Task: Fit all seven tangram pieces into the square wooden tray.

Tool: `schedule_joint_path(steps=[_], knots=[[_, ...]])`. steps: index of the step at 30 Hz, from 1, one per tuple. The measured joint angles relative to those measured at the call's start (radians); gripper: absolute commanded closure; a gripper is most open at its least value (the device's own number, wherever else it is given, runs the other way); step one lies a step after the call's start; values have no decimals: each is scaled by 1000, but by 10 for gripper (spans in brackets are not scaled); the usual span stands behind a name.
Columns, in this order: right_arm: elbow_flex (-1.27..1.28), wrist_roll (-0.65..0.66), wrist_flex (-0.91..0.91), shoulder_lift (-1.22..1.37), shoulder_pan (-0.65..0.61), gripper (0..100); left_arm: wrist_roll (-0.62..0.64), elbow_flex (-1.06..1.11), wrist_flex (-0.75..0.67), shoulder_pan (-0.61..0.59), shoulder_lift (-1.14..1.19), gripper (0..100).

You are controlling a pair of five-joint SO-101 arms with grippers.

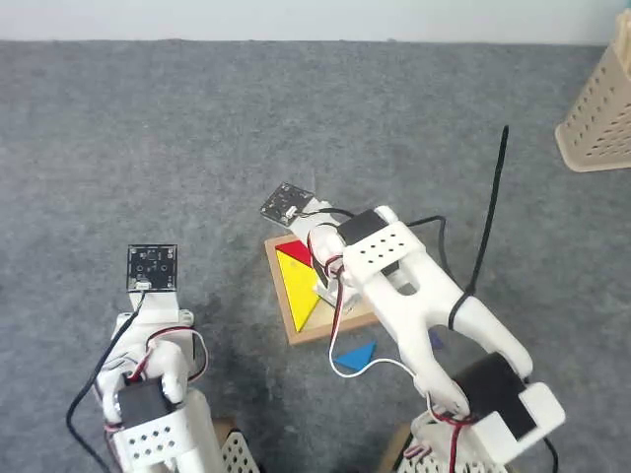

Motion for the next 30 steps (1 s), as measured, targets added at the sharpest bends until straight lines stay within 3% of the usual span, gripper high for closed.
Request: schedule_joint_path(steps=[8, 25, 30], knots=[[0, 169, 0, 0, 0, 893, 0, 0, 0, 0, 0, 987], [0, 184, 0, 0, -8, 889, 0, 0, 0, 0, 0, 987], [0, 187, 0, 0, -21, 785, 0, 0, 0, 0, 0, 987]])
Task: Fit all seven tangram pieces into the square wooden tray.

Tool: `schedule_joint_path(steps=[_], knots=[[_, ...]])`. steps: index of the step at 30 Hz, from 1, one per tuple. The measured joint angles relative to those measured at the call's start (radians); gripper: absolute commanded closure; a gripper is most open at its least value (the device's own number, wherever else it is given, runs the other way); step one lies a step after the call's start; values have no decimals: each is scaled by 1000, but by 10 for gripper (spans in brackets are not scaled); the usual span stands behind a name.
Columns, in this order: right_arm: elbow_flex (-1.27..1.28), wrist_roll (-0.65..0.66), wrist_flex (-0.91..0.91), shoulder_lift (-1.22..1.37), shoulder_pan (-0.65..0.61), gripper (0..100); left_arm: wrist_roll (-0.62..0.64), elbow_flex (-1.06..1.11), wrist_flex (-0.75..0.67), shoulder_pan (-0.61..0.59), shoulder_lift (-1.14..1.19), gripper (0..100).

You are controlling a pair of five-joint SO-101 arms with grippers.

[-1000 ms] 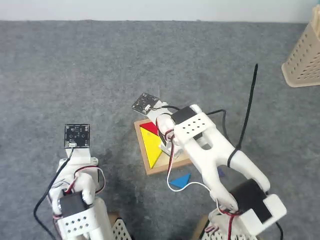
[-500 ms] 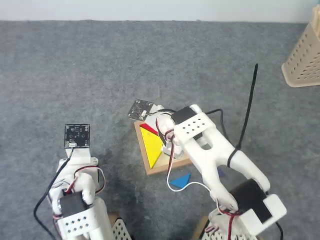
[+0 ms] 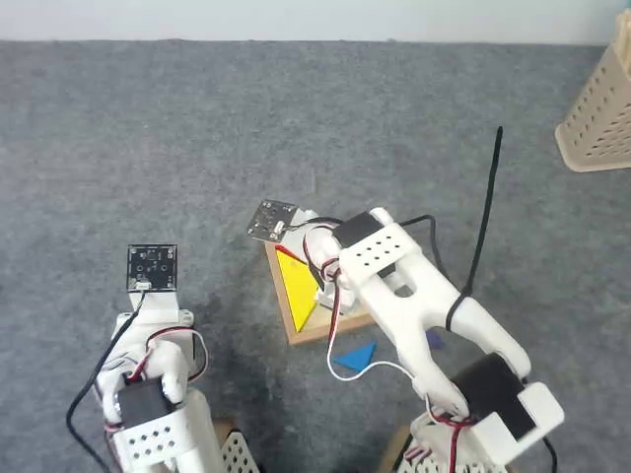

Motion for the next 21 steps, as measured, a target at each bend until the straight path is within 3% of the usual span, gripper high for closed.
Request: schedule_joint_path(steps=[4, 15, 17, 21], knots=[[0, -2, 0, 0, -5, 725, 0, 0, 0, 0, 0, 987], [0, -2, 0, 0, -6, 727, 0, 0, 0, 0, 0, 987], [0, -2, 0, 0, -6, 782, 0, 0, 0, 0, 0, 987], [0, -2, 0, 0, -6, 998, 0, 0, 0, 0, 0, 987]])
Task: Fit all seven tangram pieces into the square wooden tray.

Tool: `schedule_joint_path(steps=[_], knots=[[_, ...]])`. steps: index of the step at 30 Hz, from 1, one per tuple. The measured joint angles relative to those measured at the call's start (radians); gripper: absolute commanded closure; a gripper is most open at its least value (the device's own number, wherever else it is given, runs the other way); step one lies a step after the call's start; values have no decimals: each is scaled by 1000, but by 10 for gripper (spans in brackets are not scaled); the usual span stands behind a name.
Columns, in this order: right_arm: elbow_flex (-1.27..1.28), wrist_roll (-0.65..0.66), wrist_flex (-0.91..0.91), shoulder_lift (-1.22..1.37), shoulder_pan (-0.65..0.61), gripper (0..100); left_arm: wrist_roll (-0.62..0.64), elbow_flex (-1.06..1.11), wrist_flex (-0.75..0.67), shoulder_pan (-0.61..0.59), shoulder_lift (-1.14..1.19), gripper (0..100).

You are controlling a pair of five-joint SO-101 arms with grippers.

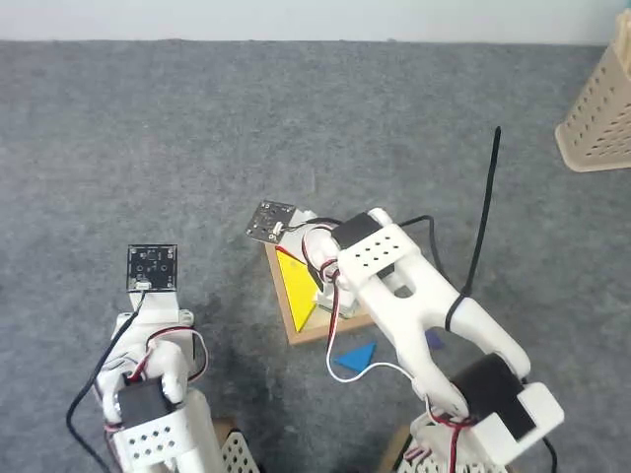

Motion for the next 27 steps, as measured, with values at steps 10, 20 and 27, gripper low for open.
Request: schedule_joint_path(steps=[10, 20, 27], knots=[[64, -57, 75, -58, 117, 993, 0, 0, 0, 0, 0, 987], [331, -132, 51, -288, 196, 990, 0, 0, 0, 0, 0, 987], [351, -152, -17, -288, 285, 954, 0, 0, 0, 0, 0, 987]])
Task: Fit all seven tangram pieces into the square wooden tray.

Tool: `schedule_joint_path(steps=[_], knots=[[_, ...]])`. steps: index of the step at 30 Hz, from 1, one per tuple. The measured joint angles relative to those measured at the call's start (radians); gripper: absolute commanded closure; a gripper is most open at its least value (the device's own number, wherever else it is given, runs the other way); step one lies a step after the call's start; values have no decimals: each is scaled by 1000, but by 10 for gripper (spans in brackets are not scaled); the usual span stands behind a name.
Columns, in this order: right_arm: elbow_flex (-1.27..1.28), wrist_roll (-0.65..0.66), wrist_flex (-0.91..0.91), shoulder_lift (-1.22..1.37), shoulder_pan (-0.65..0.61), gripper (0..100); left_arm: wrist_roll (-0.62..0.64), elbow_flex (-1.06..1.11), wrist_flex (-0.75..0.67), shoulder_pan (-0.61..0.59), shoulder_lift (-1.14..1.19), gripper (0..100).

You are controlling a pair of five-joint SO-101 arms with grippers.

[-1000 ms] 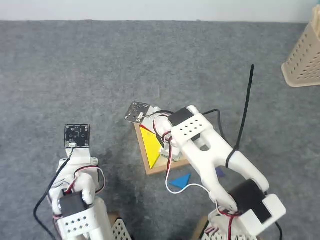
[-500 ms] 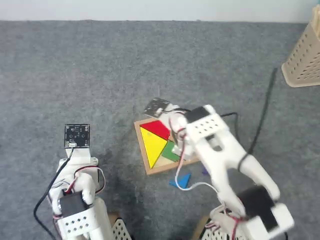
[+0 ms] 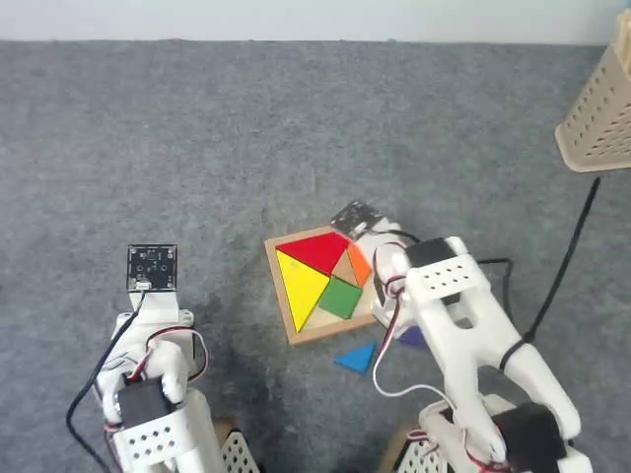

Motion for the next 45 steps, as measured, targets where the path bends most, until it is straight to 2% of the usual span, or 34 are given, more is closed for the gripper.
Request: schedule_joint_path(steps=[4, 6, 17, 29, 43, 45], knots=[[0, -2, -12, 57, 26, 838, 0, 0, 0, 0, 0, 987], [0, -2, -11, 87, 21, 812, 0, 0, 0, 0, 0, 987], [2, -83, 15, 95, 35, 811, 0, 0, 0, 0, 0, 987], [95, -89, -63, 83, 32, 811, 0, 0, 0, 0, 0, 987], [25, -87, -60, 216, 31, 812, 0, 0, 0, 0, 0, 987], [23, -87, -60, 216, 31, 846, 0, 0, 0, 0, 0, 987]])
